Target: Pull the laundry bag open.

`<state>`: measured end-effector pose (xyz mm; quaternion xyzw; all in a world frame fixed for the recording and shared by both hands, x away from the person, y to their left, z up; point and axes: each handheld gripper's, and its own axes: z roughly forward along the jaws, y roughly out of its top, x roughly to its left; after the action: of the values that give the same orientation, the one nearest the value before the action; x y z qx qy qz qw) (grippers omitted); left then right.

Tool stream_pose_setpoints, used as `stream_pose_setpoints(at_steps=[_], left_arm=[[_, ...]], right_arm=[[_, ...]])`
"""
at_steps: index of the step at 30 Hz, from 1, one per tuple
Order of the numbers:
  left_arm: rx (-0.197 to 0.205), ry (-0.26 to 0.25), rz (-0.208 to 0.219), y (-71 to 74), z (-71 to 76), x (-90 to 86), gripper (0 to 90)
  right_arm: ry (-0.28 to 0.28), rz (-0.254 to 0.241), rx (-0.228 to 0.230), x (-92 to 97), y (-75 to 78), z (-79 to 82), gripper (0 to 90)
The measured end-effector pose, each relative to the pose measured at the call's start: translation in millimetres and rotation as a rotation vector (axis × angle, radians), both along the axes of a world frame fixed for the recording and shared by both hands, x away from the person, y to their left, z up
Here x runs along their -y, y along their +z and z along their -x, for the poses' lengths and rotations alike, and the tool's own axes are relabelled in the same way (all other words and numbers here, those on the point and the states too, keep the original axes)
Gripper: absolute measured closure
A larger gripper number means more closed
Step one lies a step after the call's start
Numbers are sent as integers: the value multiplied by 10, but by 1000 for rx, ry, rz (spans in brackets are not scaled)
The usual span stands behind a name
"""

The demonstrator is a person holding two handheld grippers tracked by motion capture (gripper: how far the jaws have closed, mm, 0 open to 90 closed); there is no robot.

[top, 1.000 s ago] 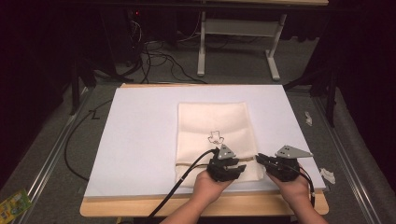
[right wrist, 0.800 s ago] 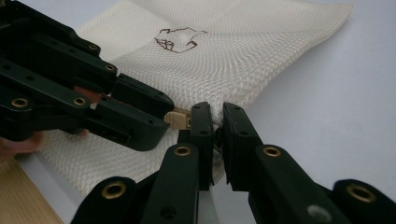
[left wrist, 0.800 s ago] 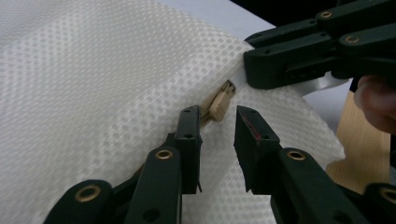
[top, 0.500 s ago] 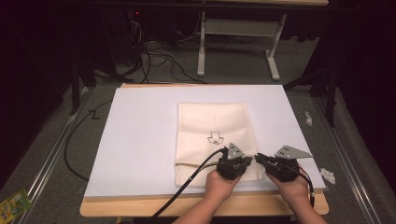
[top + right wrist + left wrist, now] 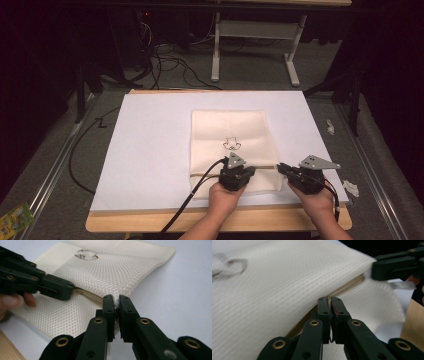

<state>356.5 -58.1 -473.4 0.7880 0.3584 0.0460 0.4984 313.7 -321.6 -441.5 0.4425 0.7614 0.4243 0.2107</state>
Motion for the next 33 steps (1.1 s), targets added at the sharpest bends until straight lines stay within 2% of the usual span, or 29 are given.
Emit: stream_pose_setpoints(at_steps=[3, 7, 9, 10, 12, 15, 17, 18, 19, 21, 23, 25, 26, 28, 29, 30, 33], left_arm=[[23, 7, -53, 43, 33, -224, 876], [9, 48, -82, 88, 33, -598, 875], [2, 44, -85, 99, 38, -790, 875], [9, 35, -95, 114, 58, -850, 875], [23, 22, -126, 151, 99, -939, 875], [14, 7, -125, 173, 138, -1041, 875], [5, 8, -121, 156, 147, -1081, 876], [7, 33, -145, 138, 148, -1096, 877], [-4, 52, -134, 104, 130, -1150, 878], [-66, 108, -80, 34, 71, -1331, 878], [-93, 156, -62, 18, 27, -1532, 877], [-113, 148, -31, 41, 2, -1673, 877], [-85, 133, -81, 71, 42, -1650, 877], [-58, 111, -148, 63, 110, -1613, 876], [-48, 101, -165, 39, 144, -1617, 876], [-49, 90, -169, 18, 169, -1631, 875], [-61, 87, -124, 43, 175, -1666, 873]], right_arm=[[-4, 0, -4, 40, -8, 13, 852], [-21, 4, 4, 66, 4, 11, 853], [-10, -19, -7, 100, -2, 1, 852], [2, -22, -19, 83, -9, 5, 852], [27, 17, -6, -11, -8, 33, 853], [48, 24, 3, -104, 18, 41, 853], [58, 34, 3, -151, 17, 42, 855], [64, 42, 3, -167, 15, 40, 858], [37, 61, 7, -173, 16, 46, 859], [-1, 34, 3, -72, 21, 28, 861], [-44, 13, 4, 69, 18, 13, 860], [-81, -5, -5, 226, 8, 17, 859], [-65, -42, -24, 293, -9, 13, 859], [-62, 3, -22, 241, -29, 35, 858], [-52, 19, -22, 221, -32, 30, 857], [-49, 4, -26, 219, -35, 25, 855], [-42, 9, -24, 223, -50, 13, 848]])
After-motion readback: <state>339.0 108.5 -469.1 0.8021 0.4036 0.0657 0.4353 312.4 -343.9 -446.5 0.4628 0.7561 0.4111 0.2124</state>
